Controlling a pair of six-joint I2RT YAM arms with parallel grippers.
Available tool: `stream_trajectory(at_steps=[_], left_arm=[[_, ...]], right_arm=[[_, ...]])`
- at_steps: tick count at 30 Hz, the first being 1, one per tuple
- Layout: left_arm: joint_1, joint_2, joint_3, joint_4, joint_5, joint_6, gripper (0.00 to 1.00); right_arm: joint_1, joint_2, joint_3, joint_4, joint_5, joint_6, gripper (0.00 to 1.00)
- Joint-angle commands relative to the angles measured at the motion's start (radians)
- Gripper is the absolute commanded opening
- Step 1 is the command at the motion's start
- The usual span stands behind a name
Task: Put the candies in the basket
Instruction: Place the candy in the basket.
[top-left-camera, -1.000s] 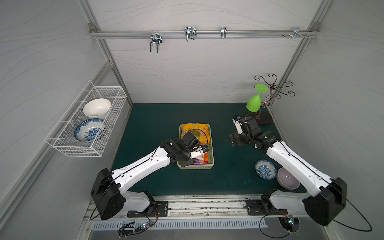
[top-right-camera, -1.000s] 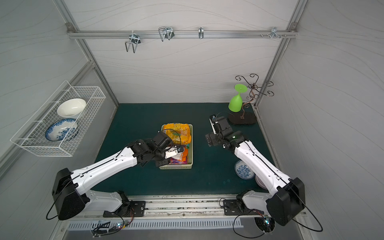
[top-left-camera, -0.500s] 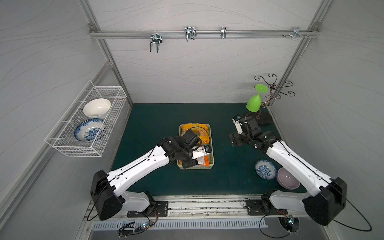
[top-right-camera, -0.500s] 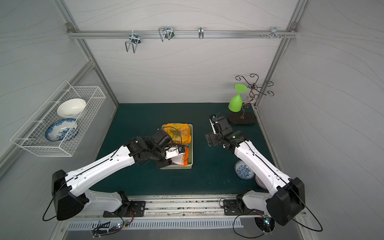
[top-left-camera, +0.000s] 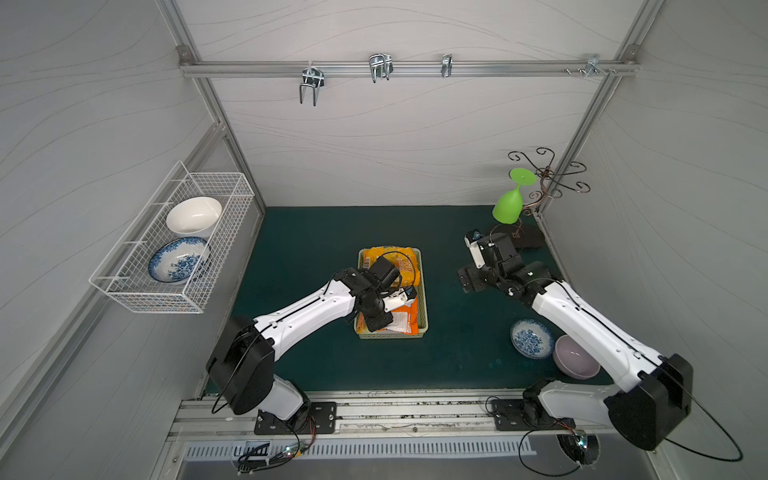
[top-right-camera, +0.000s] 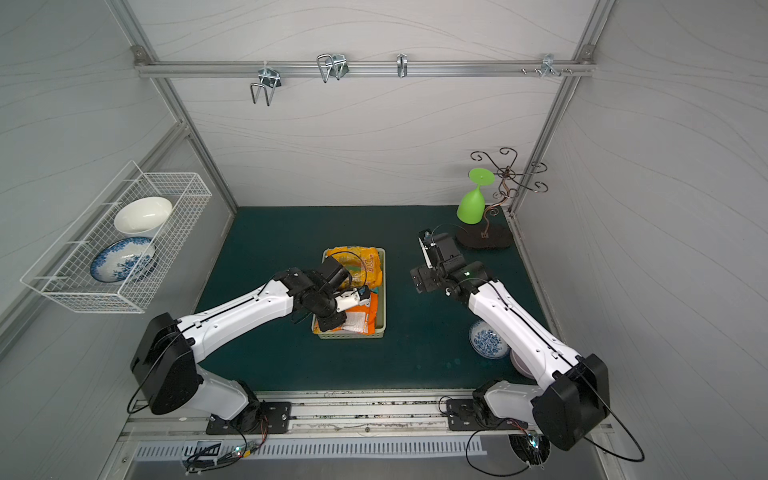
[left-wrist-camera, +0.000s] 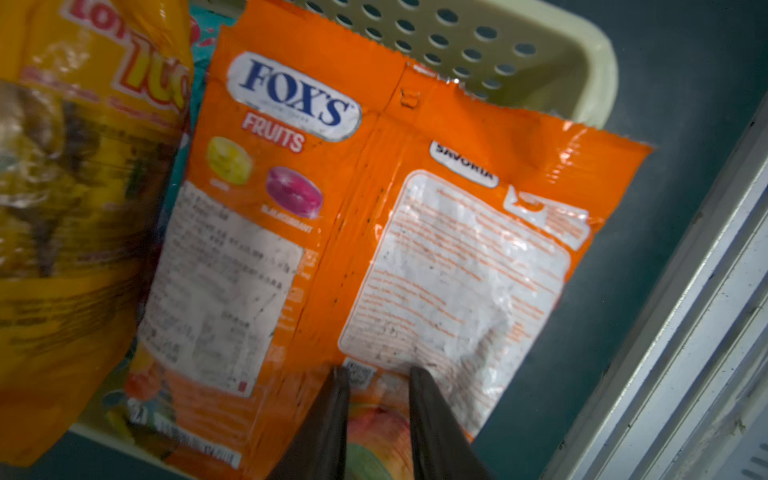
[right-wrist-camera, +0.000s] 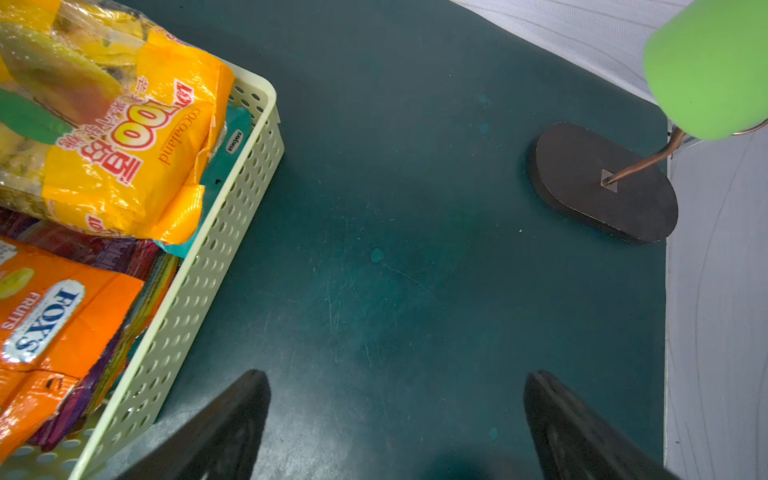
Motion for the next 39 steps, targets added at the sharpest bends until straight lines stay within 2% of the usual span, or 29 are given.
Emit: stream_trajectory(at_steps=[1,6,13,16,20,23,29,32,35,39], left_arm=[[-0.005,0.024,-0.034,0.086,0.04,-0.007,0.32],[-0.005,0.074,0.0,0.078,0.0,-0.033,0.32],[-0.019,-0.047,0.082,-0.048,0.131,-0.034,0.35],[-0.031,-0.074,0.069,-0.033,0.167,-0.013,0.37],[-0.042,-0.021,0.092,-0.024,0.133,-0.044,0.37],[-0.046,0.005,0.066,0.053,0.111,-0.061,0.37],[-0.049,0.115,0.069,0.08,0.016,-0.057,0.35],[-0.049,0.108,0.039,0.12,0.004,-0.059,0.35],[-0.05,0.094,0.069,0.086,0.001,-0.078,0.36],[-0.048,-0.012,0.067,0.081,0.03,-0.084,0.41]], right_arm=[[-0.005,-0.006,0.003,0.008,-0.015,0.009,0.99],[-0.006,-0.005,0.017,-0.007,0.014,0.004,0.99],[-0.005,-0.005,0.015,-0.003,0.018,0.002,0.99],[-0.005,-0.003,0.005,0.006,-0.011,0.009,0.99],[-0.005,0.004,0.019,-0.011,0.013,0.003,0.99],[-0.005,-0.006,0.006,0.004,-0.008,0.009,0.99],[-0.005,-0.001,0.016,-0.008,0.006,0.007,0.99],[-0.005,-0.005,0.001,0.007,-0.019,0.012,0.99],[-0.005,0.004,0.017,-0.006,0.004,0.008,0.99],[-0.005,0.0,0.0,0.015,-0.006,0.022,0.99]])
